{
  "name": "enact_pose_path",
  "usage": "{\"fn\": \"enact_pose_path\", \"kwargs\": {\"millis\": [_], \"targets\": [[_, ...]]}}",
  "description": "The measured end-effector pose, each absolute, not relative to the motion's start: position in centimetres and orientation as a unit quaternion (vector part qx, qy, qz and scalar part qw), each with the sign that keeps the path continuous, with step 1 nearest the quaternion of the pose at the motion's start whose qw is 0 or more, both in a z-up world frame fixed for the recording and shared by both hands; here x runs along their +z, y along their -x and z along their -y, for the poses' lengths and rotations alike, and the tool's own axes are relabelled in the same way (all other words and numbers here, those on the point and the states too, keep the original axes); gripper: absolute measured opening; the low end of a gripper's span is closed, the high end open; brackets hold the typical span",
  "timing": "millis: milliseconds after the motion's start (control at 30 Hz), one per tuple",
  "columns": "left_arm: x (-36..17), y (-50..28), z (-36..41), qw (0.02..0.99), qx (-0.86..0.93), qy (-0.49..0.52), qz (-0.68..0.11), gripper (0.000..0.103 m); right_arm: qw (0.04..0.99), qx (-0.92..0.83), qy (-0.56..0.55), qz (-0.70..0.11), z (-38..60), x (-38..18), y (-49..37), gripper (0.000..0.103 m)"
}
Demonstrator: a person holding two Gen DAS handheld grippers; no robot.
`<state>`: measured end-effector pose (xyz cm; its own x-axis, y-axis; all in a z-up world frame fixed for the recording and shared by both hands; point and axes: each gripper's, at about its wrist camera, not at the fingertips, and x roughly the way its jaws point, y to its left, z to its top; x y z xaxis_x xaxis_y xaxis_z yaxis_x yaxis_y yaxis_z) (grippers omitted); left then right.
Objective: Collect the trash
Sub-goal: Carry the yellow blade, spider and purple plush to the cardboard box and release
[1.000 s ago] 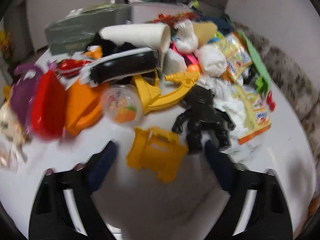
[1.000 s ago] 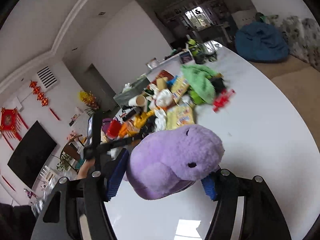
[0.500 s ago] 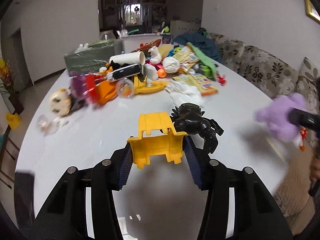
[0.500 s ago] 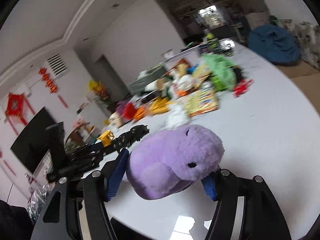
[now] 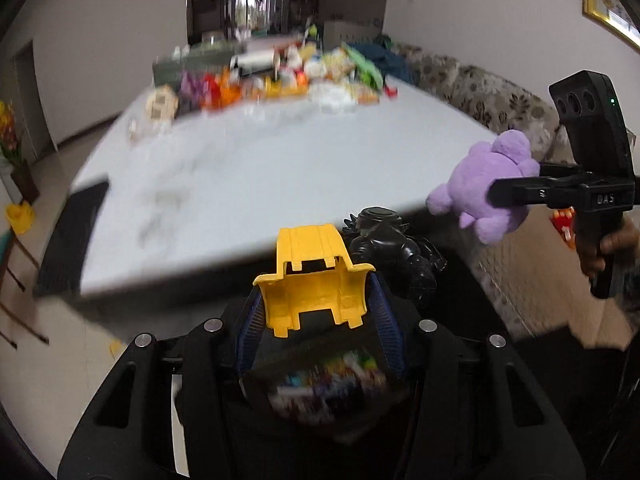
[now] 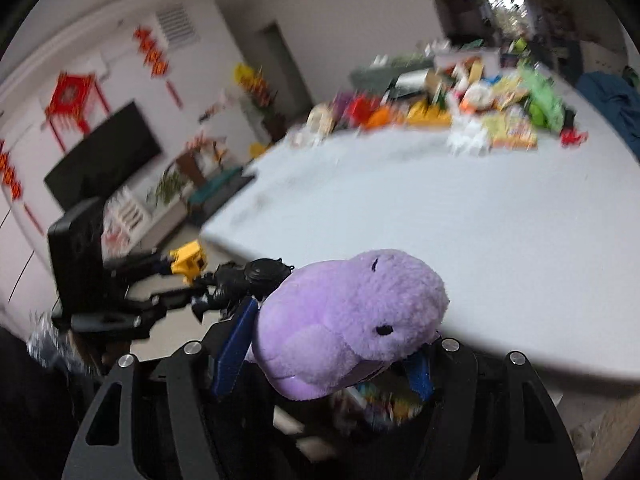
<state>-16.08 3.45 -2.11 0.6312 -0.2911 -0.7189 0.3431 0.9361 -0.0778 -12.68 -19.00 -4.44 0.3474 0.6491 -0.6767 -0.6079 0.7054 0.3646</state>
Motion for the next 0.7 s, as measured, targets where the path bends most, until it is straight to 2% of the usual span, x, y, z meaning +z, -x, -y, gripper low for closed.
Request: {"fn": "enact_pose_path", "kwargs": {"millis": [133, 233, 267, 300, 367, 467, 567, 700], "targets": [[-5.7, 17.2, -3.2, 0.875, -0.190, -0.061, -0.442, 0.049, 0.776, 0.400, 0.005, -0.487, 17.0, -8.5, 13.9, 0.065], [-9.6, 16.9, -2.1, 0.849, -0.194, -0.097, -0.481, 0.050, 0.757, 0.390, 0.039, -0.524, 15.2, -12.4, 13.6, 0.075], [-11.2, 16.5, -2.0, 0.841, -0.186, -0.104, -0.497, 0.054, 0.753, 0.381, 0.050, -0.534, 14.7, -13.5, 13.3, 0.080], [-12.3, 16.2, -2.2, 0.836, -0.180, -0.104, -0.508, 0.065, 0.750, 0.374, 0.056, -0.542, 14.5, -14.4, 13.1, 0.080], [-13.9, 15.4, -2.6, 0.829, -0.165, -0.099, -0.524, 0.068, 0.749, 0.369, 0.061, -0.548, 14.5, -14.8, 12.9, 0.080], [-13.3, 15.2, -3.4, 0.835, -0.165, -0.071, -0.520, 0.068, 0.767, 0.379, 0.051, -0.515, 15.5, -11.8, 13.3, 0.080], [-10.8, 15.3, -3.7, 0.850, -0.175, -0.059, -0.494, 0.071, 0.811, 0.383, 0.046, -0.439, 17.2, -6.1, 12.5, 0.080], [-6.6, 14.9, -3.2, 0.872, -0.203, -0.033, -0.445, 0.079, 0.877, 0.310, 0.074, -0.359, 18.6, -0.9, 5.7, 0.087]]}}
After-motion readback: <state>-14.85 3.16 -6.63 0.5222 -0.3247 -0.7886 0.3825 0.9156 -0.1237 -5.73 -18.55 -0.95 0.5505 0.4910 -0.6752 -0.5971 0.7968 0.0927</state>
